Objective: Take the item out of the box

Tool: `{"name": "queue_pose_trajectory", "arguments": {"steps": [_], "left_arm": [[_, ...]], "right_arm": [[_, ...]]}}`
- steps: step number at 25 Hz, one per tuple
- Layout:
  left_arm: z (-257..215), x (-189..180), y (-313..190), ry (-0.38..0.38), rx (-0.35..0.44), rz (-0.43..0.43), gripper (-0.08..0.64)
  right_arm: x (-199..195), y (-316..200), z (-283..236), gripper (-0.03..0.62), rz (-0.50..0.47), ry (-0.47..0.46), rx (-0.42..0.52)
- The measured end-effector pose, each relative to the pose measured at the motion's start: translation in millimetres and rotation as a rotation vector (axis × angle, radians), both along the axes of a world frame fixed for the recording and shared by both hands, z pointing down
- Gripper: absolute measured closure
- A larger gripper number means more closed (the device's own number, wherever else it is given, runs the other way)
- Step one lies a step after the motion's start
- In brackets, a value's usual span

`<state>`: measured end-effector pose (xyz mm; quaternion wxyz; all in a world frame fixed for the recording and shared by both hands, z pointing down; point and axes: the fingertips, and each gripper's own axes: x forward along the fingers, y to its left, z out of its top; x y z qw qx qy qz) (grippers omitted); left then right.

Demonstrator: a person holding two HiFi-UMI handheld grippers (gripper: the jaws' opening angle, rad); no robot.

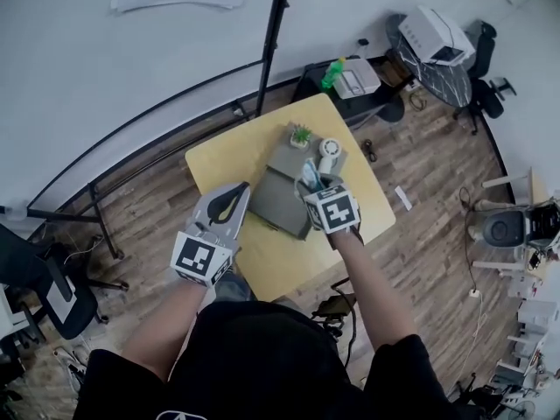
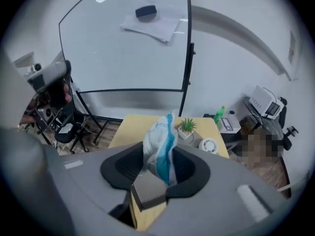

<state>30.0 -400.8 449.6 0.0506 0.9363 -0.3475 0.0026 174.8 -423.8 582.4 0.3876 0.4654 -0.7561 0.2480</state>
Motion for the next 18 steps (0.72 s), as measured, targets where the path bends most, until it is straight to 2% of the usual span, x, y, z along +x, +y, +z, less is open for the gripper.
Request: {"name": "queue_pose_trajectory", "arguments": {"steps": [7,13,18], "left_arm": [[-28.5,30.1,9.4,0.022,0.054,0.056,0.560],[-49.1,46.0,15.4,0.023,0.093,0.089,0.560],[-60.7,51.9,20.7,0.020,0.117,0.109,0.560]], "right_arm": [[2.7,24.8,-91.4,0.451,0.023,0.003,0.281],[8.4,47.5,-149.5,0.451,0.074,0.003,0.533],[13.9,63.1,-173.9,0.451,0.133,-0.007,0.666]]}}
